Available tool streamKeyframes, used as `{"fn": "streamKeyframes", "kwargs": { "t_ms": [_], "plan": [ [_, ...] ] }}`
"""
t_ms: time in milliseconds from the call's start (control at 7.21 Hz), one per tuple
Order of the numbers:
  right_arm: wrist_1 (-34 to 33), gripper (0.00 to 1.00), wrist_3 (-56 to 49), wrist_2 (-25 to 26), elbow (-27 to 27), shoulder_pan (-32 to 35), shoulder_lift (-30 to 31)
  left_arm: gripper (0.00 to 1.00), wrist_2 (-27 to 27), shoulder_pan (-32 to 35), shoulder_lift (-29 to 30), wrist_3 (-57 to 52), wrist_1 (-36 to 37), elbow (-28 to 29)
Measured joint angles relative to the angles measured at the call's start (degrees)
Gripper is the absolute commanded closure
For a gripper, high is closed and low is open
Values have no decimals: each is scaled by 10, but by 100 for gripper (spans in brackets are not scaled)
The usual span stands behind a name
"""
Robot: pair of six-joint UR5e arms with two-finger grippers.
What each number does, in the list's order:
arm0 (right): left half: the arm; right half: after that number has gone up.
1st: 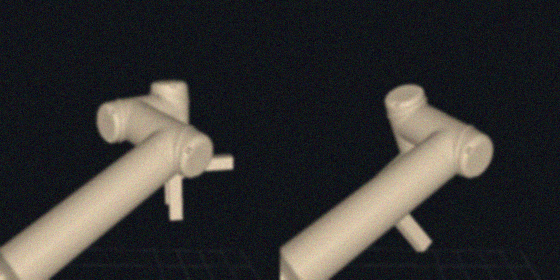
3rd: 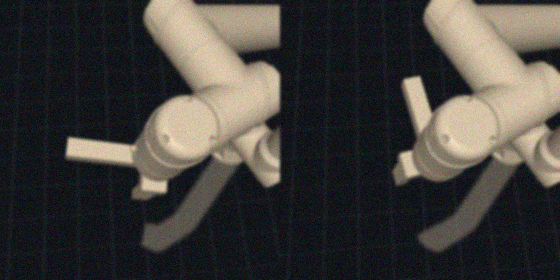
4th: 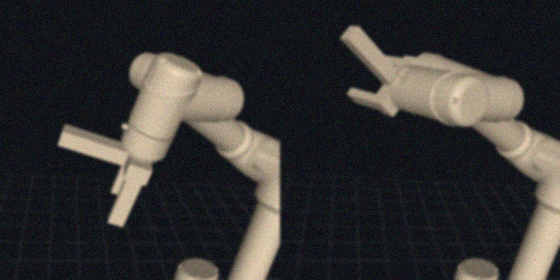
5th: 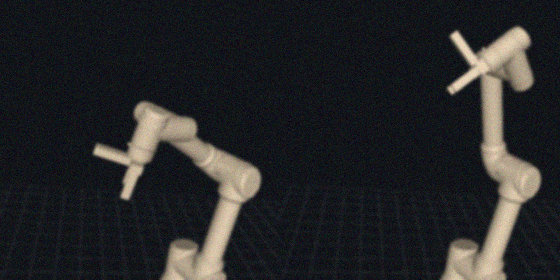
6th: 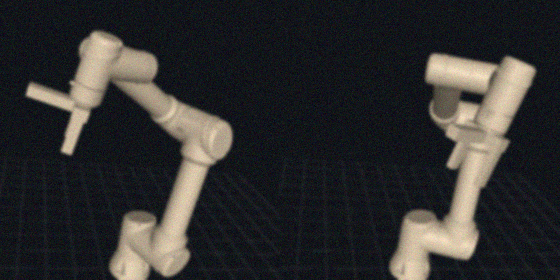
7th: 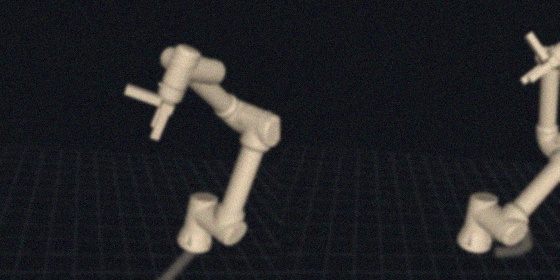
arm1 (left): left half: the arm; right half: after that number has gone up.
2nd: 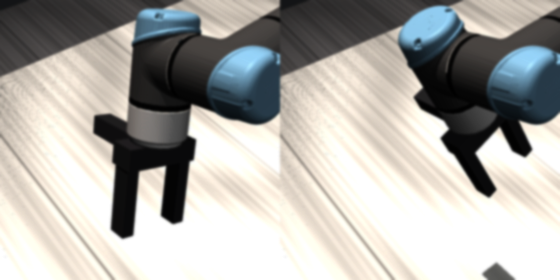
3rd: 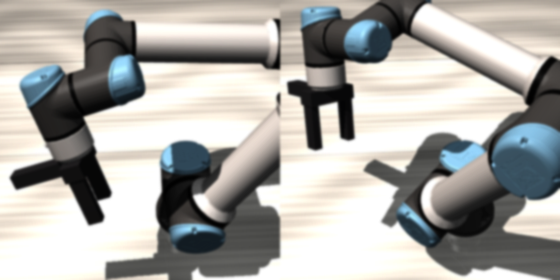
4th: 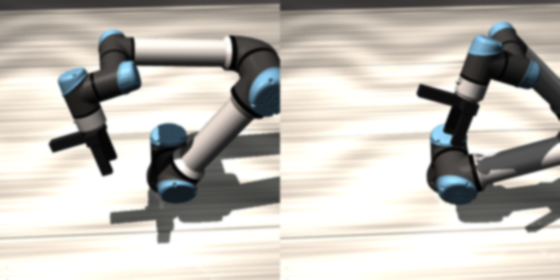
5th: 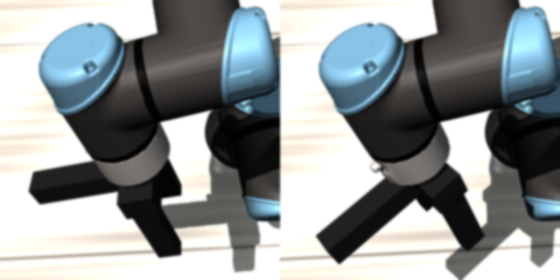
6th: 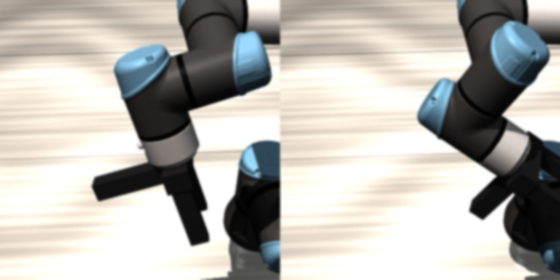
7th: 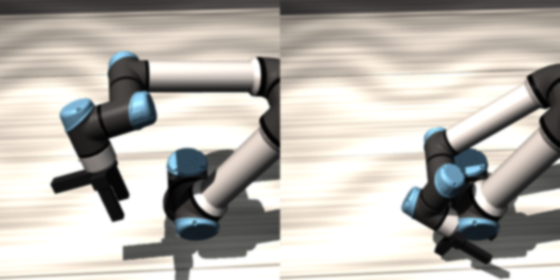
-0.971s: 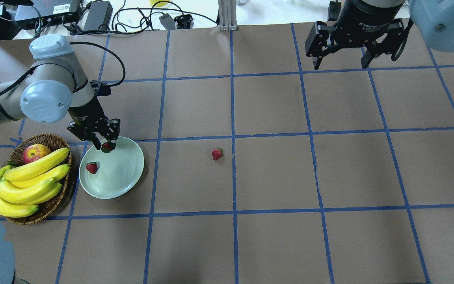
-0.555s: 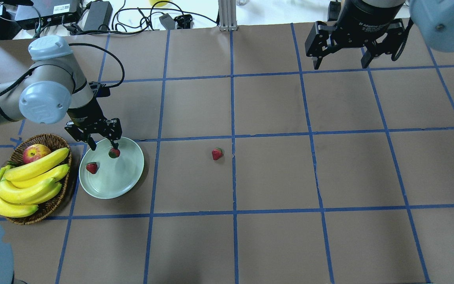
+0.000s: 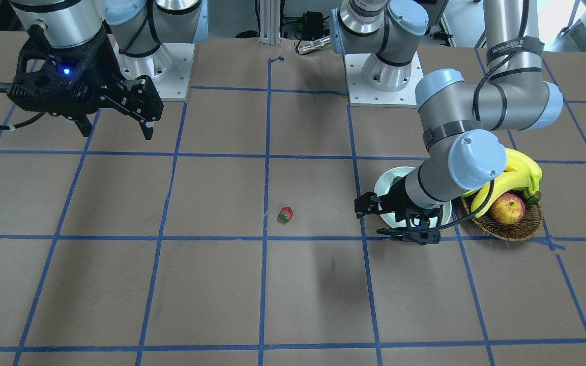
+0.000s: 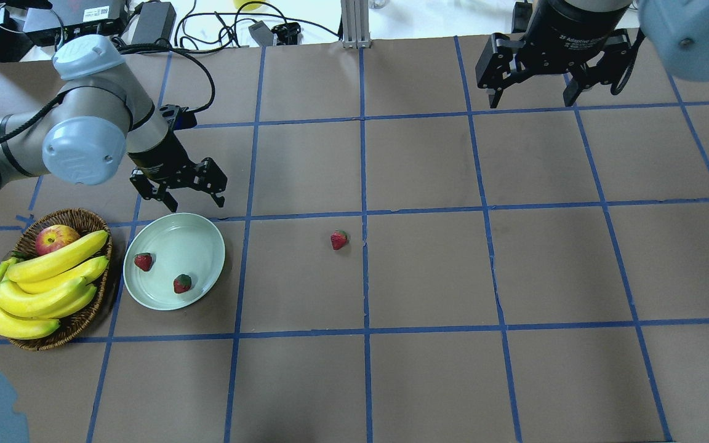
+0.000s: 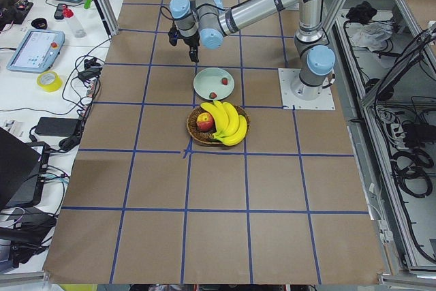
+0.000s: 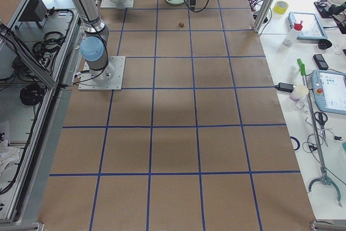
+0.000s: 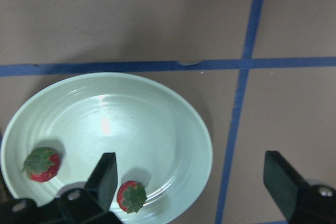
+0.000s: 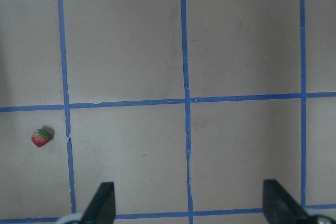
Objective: Collect all strawberries into plate
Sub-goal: 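Move the left gripper to the last strawberry and lower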
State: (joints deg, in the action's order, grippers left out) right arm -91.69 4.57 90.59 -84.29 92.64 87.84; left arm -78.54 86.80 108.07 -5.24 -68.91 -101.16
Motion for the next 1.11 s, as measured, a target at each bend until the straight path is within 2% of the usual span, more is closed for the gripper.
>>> {"fn": "streamKeyframes", "kwargs": {
  "t_ms": [139,555,971,1110],
  "plan": [
    [0,0,0,0,0,0,0,0,15,41,3,25,26,-1],
    [-1,0,0,0,0,0,0,0,17,154,27,66,144,-18],
    [-1,0,0,0,0,0,0,0,6,179,48,70,233,-78],
    [-1,0,0,0,0,0,0,9,-3,183,55,71,240,-86]
  ]
}}
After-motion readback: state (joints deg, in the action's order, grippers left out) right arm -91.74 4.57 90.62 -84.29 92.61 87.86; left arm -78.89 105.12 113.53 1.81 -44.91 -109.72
